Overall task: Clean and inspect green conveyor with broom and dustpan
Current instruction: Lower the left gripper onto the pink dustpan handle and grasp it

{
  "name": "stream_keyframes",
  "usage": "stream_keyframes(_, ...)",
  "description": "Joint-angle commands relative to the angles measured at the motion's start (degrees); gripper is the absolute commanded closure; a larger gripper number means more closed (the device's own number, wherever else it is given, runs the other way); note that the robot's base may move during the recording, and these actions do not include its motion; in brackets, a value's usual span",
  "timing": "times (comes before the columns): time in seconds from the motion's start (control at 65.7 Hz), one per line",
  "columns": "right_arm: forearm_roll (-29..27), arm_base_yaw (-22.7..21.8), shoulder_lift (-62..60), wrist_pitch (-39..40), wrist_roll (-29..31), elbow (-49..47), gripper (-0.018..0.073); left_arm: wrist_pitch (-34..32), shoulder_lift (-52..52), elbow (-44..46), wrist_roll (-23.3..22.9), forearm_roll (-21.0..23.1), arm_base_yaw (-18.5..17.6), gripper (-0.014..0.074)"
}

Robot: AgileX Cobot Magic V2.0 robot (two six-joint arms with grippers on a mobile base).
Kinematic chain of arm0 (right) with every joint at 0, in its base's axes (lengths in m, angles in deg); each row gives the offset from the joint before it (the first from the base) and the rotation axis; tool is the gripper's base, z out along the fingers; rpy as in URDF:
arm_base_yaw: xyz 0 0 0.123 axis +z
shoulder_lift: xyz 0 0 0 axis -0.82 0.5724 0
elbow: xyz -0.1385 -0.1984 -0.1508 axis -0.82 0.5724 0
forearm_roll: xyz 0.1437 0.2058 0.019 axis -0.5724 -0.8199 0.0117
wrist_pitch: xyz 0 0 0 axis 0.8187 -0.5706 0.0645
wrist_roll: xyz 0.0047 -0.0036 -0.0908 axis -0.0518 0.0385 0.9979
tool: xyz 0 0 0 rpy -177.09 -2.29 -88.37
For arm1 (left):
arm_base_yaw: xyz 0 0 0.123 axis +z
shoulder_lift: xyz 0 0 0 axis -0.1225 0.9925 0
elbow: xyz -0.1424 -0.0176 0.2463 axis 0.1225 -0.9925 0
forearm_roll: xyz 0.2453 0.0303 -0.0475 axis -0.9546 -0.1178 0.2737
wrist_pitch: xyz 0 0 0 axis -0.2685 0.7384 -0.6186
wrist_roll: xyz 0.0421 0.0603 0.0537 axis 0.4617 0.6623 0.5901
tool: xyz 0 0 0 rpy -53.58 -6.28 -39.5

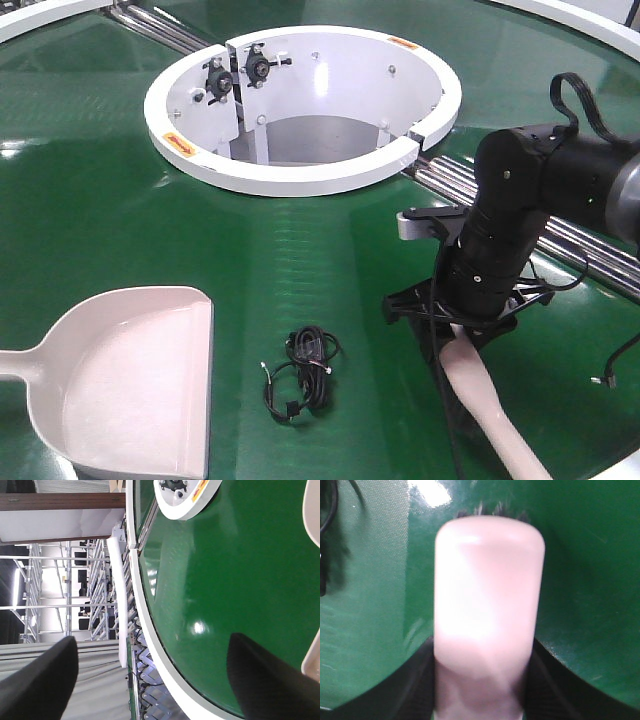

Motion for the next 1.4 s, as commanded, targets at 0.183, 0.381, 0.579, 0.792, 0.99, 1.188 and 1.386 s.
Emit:
stream_keyframes(0.183, -0.2, -0.5, -3.1, -0.4, 0.0, -1.6, 0.0566, 5.1, 5.1, 4.0, -0.1, -1.8, -0.1, 0.0038)
stream_keyframes(0.381, -0.3, -0.5, -3.1, -0.4, 0.0, -1.6, 0.0566, 23.2, 18.1, 11.2, -0.2, -5.2, -0.1, 0.0038)
stream_keyframes(0.579, -0.3, -0.5, -3.1, -0.4, 0.0, -1.6, 0.0566, 34.6, 31.4, 17.5, -0.2, -9.3, -0.1, 0.0038)
stream_keyframes(0.792, -0.3, -0.5, -3.1, -0.4, 0.0, -1.6, 0.0566, 37.9, 42.9, 21.5, -0.6, -10.6, 0.1, 0.0038)
stream_keyframes(0.99, -0.4, -0.5, -3.1, -0.4, 0.0, -1.6, 0.0566, 37.9, 50.5, 24.7, -3.0, -10.9, 1.4, 0.0038)
stream_keyframes(1.188, -0.5, -0.3, -3.1, -0.3, 0.0, -1.6, 0.0566, 37.9, 54.5, 26.9, -3.1, -10.2, 4.2, 0.0038)
stream_keyframes(1.386, -0.5, -0.3, -3.1, -0.3, 0.0, -1.6, 0.0566, 37.9, 58.0, 27.3, -3.0, -11.9, 4.8, 0.0038)
